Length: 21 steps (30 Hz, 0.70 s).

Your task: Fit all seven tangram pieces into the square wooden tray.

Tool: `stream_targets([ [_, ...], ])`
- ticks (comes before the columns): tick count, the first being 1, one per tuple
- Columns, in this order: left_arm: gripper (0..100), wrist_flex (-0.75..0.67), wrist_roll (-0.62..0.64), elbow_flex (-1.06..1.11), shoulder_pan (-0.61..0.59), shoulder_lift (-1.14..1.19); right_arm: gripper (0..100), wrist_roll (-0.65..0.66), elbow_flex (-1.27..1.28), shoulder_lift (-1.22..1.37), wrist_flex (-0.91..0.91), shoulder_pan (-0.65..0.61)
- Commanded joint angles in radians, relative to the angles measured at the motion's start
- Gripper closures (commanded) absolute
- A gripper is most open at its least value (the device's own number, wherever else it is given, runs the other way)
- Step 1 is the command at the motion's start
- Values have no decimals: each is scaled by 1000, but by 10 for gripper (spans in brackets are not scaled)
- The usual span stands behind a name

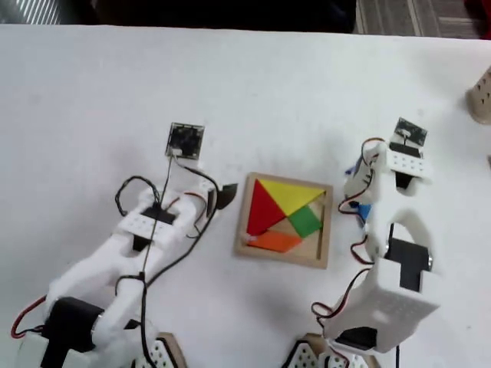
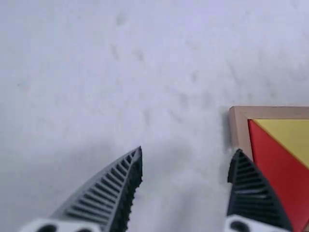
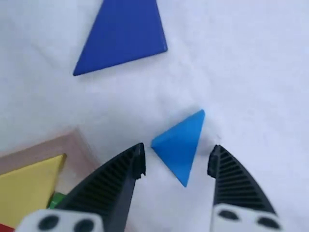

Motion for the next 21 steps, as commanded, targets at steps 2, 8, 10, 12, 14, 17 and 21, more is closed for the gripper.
stream_targets([
  [2, 710, -15, 2, -49, 1, -7, 784, -44, -92, 13, 12, -21],
  [8, 710, -15, 2, -49, 1, -7, 786, -63, -98, 68, 13, -13],
  [10, 710, -15, 2, -49, 1, -7, 786, -61, -97, 91, 22, -5],
  [12, 710, -15, 2, -49, 1, -7, 786, -61, -98, 101, 25, 10],
  [14, 710, -15, 2, -49, 1, -7, 786, -61, -110, 107, 27, 18],
  [17, 710, -2, 2, -49, 1, -7, 787, -61, -117, 113, 28, 21],
  [21, 710, 9, 0, -52, 1, -8, 814, -60, -117, 113, 28, 53],
])
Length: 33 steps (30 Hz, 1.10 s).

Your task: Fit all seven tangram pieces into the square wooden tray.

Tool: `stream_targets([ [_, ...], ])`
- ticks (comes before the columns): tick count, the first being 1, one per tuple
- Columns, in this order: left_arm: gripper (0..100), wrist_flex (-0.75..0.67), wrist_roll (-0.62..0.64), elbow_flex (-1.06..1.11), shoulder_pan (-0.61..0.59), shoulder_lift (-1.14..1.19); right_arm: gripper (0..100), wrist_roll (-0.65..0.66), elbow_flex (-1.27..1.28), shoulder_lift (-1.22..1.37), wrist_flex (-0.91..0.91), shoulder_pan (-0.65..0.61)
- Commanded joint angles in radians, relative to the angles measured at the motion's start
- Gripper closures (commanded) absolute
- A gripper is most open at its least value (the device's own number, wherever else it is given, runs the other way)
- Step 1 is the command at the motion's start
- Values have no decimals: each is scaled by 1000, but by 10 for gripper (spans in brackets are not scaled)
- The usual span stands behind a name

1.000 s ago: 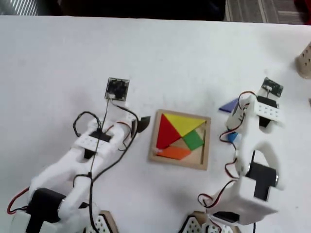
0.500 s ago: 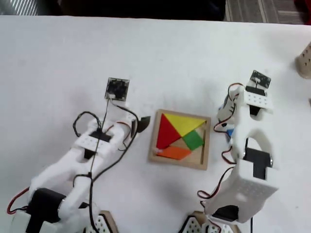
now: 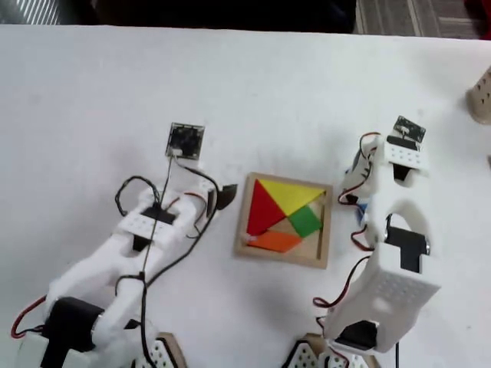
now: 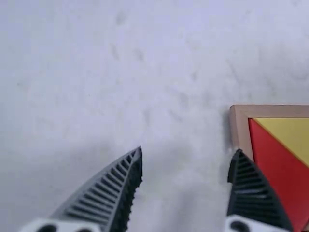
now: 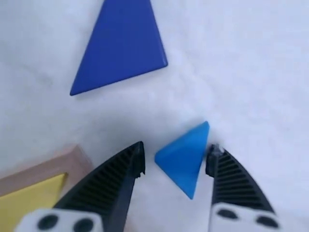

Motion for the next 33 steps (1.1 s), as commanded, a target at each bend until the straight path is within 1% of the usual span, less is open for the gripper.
stream_targets([
  [1, 710, 6, 0, -52, 1, -8, 837, -3, -21, -2, 8, 45],
  [4, 710, 6, 0, -52, 1, -8, 884, 51, -20, -2, 36, 48],
  [13, 710, 6, 0, -54, 1, -8, 884, 89, -20, -5, 96, 44],
  [15, 710, 6, 0, -54, 1, -8, 854, 141, -23, -16, 124, 28],
  [18, 710, 6, 0, -54, 1, -8, 792, 170, -14, -33, 147, 1],
  [19, 710, 6, 0, -54, 1, -8, 789, 172, -2, -38, 145, -2],
  [22, 710, 6, 0, -54, 1, -8, 797, 230, 21, -45, 145, -13],
  [31, 710, 8, 0, -54, 1, -8, 800, 242, 38, -56, 113, -13],
  [33, 710, 8, 0, -54, 1, -8, 832, 245, 38, -54, 108, -10],
])
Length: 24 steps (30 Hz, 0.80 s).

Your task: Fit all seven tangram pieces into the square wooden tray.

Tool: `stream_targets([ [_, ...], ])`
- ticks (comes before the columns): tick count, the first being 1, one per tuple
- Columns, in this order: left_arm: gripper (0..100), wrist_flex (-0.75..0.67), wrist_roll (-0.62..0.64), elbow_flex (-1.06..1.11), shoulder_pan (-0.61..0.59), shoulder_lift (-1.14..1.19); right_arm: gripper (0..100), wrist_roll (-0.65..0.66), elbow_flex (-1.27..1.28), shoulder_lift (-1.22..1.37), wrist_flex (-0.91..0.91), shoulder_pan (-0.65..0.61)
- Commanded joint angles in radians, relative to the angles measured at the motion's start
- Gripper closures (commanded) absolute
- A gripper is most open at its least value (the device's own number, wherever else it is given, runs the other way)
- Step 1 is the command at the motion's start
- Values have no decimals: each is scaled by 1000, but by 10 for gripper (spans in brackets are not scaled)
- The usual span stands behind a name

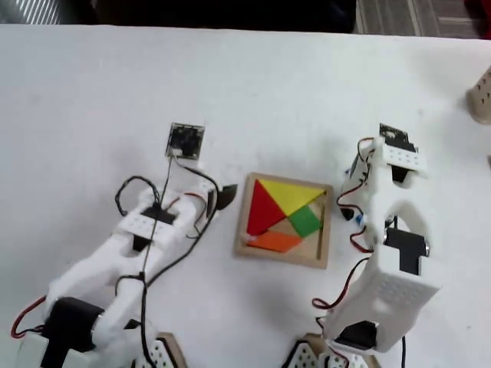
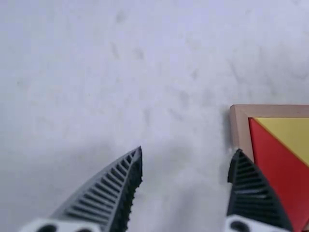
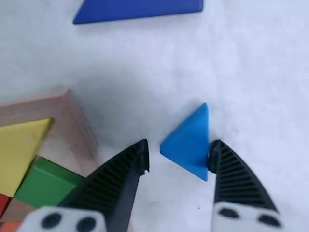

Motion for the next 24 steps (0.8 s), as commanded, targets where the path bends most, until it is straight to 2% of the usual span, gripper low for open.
stream_targets([
  [1, 710, 5, 0, -54, 1, -8, 853, 15, 3, -41, -21, 13],
  [3, 710, 5, 0, -54, 1, -8, 880, 15, 2, -41, -31, 36],
  [20, 710, 5, 0, -55, 1, -8, 887, 64, 5, -39, -12, 48],
  [24, 710, 5, 0, -55, 1, -8, 923, 66, 5, -41, -12, 48],
])
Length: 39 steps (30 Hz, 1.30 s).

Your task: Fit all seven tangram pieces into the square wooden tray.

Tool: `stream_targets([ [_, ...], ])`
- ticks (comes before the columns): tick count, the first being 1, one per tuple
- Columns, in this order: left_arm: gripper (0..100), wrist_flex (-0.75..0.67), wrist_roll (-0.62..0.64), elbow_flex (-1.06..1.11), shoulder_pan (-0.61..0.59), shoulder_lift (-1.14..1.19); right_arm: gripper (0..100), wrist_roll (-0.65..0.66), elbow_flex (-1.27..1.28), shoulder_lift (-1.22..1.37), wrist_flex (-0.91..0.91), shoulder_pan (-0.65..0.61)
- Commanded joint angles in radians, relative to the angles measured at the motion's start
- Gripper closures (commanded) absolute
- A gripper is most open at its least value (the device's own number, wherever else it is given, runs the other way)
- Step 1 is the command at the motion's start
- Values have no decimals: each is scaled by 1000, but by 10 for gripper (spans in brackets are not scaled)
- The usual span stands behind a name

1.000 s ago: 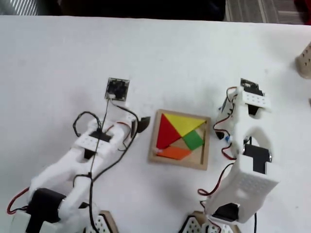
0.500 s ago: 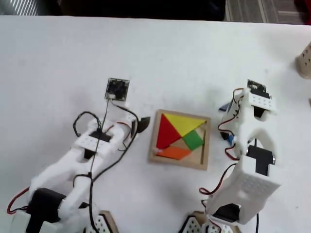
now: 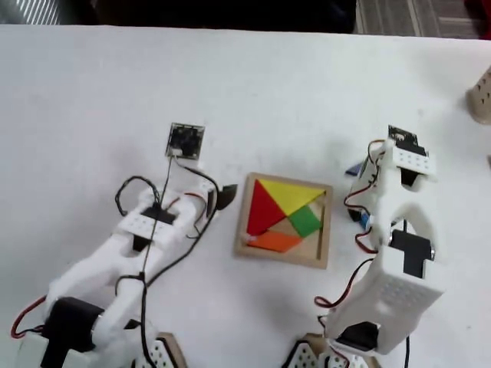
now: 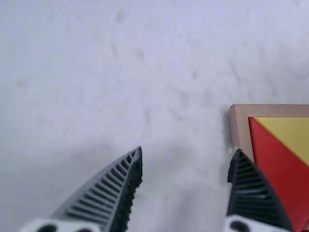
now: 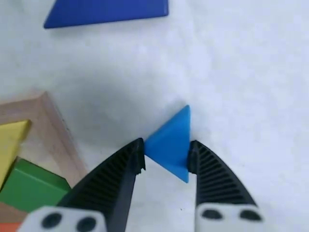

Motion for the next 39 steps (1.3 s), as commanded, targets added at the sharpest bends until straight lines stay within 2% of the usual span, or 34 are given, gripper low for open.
stream_targets([
  [1, 710, 5, 0, -55, 1, -8, 929, 17, 0, -33, 4, 7],
  [5, 710, 5, 0, -55, 1, -8, 934, 17, 0, -36, -8, 10],
  [9, 710, 5, 0, -57, 1, -8, 980, 14, 0, -41, -18, 35],
  [20, 710, 5, 0, -57, 1, -8, 981, 9, -3, -48, -12, 27],
  [36, 710, 5, 0, -55, 1, -8, 976, 12, 193, -363, -73, -22],
  [39, 710, 5, 0, -55, 1, -8, 933, 21, 196, -401, -53, -62],
])
